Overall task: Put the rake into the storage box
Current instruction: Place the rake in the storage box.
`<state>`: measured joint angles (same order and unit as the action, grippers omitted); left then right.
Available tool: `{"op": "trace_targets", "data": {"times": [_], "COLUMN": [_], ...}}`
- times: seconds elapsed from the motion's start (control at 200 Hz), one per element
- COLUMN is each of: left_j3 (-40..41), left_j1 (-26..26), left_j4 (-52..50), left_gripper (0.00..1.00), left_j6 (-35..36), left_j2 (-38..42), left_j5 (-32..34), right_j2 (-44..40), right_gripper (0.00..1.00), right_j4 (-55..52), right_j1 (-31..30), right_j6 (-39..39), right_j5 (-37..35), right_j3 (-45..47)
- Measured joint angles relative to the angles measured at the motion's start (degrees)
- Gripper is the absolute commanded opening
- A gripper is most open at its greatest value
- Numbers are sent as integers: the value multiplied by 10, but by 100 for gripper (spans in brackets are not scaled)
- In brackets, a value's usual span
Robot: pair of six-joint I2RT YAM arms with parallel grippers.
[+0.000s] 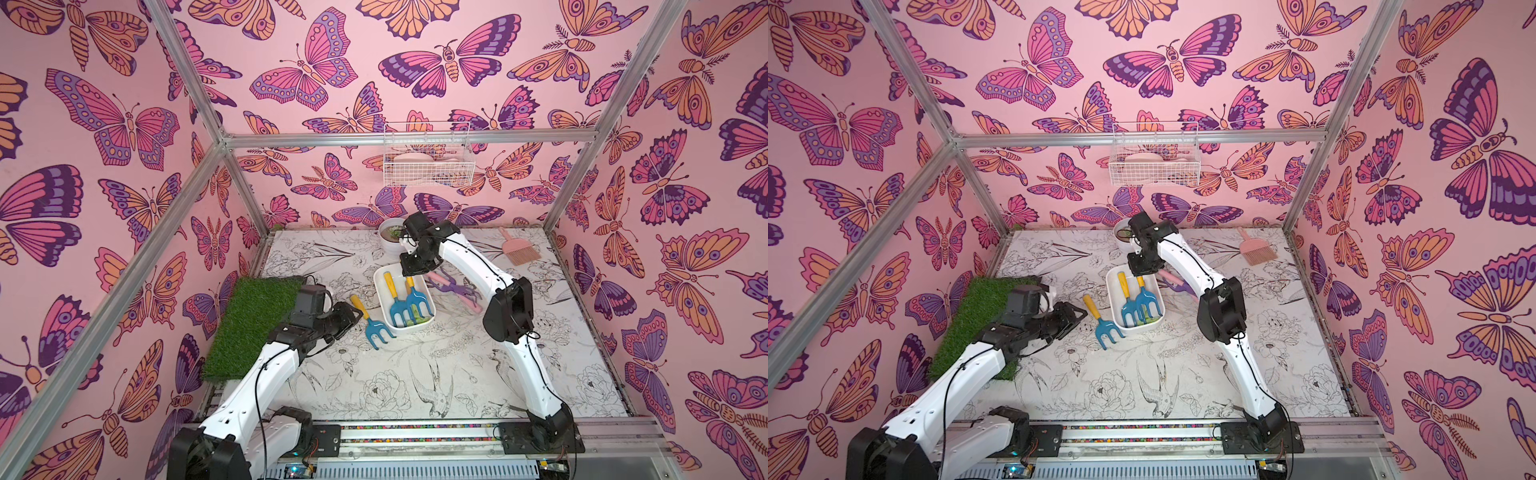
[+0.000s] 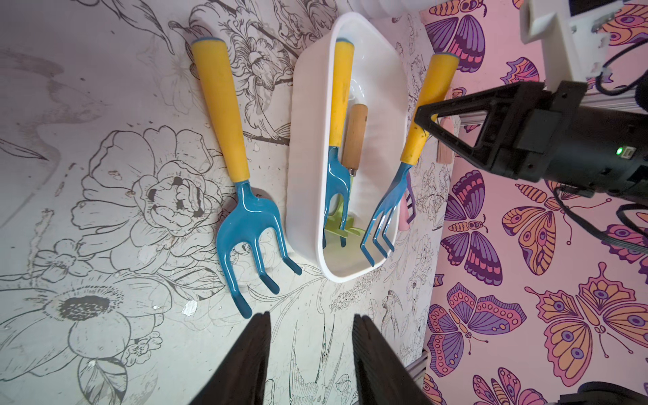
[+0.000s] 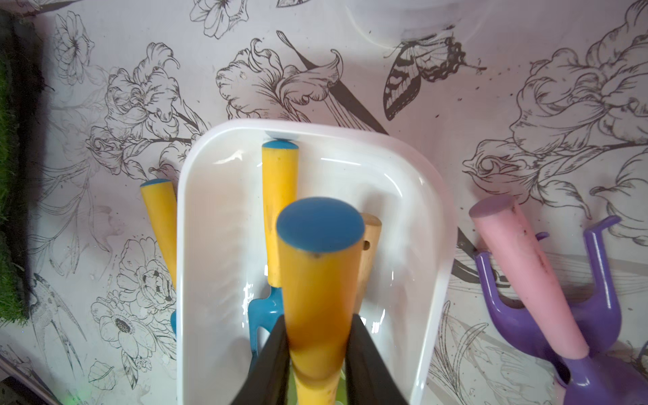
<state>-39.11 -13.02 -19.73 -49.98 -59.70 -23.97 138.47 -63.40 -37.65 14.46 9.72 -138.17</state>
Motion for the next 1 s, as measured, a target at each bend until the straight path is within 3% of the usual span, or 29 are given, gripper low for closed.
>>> {"op": "trace_targets", "data": {"times": [0.19, 0.701, 0.996], "left_j3": [8, 10, -16], "left_j1": [7, 7, 7], "left_j4": [0, -15, -72], "left_gripper": [44, 45, 43], "left_j6": [0, 0, 14], "left_j2": [0, 0, -16], "left_j5": [-2, 15, 63], "right_j2": [0, 7, -33], "right_gripper": [3, 54, 56], "right_j4": [13, 13, 13], "right_j1": [0, -1, -1], "right_j6": [3, 1, -2], "right_j5": [-1, -22, -47], "right_j3": [23, 32, 57]}}
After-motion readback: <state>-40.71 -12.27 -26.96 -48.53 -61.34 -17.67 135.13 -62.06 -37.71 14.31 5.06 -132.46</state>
